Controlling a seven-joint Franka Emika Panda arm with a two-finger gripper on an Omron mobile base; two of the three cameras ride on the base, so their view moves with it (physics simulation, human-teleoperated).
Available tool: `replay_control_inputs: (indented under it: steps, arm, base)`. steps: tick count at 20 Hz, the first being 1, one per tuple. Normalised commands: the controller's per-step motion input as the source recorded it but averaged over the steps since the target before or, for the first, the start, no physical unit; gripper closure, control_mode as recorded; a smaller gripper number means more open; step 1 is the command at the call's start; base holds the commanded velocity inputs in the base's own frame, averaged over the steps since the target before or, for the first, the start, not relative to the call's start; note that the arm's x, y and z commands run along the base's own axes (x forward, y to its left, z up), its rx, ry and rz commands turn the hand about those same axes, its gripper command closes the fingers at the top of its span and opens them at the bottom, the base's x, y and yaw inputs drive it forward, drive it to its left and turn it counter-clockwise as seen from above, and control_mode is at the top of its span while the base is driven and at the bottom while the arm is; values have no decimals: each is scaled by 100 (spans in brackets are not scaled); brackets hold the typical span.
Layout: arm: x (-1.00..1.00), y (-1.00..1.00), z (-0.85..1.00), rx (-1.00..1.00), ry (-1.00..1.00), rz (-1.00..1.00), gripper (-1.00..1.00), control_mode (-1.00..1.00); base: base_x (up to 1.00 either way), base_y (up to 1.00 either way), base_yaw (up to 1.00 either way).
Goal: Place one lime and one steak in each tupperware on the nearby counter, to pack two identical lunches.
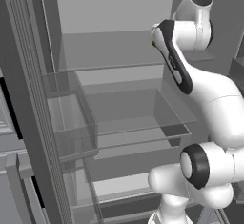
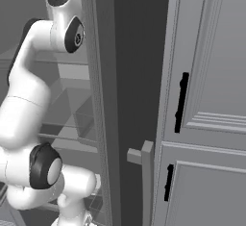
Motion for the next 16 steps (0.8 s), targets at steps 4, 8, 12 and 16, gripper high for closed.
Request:
replay_control_inputs:
  steps: [4,8,12,16]
  arm:
    - [68,-17,-15,0,3,0,-100,-100]
    - [73,0,-11,0,4,0,-100,-100]
    - [74,-1,-6,0,5,0,-100,-100]
    - [67,-3,-4,0,8,0,-100,-100]
  base:
    - [0,0,0]
    - [0,0,0]
    - [0,0,0]
    - [0,0,0]
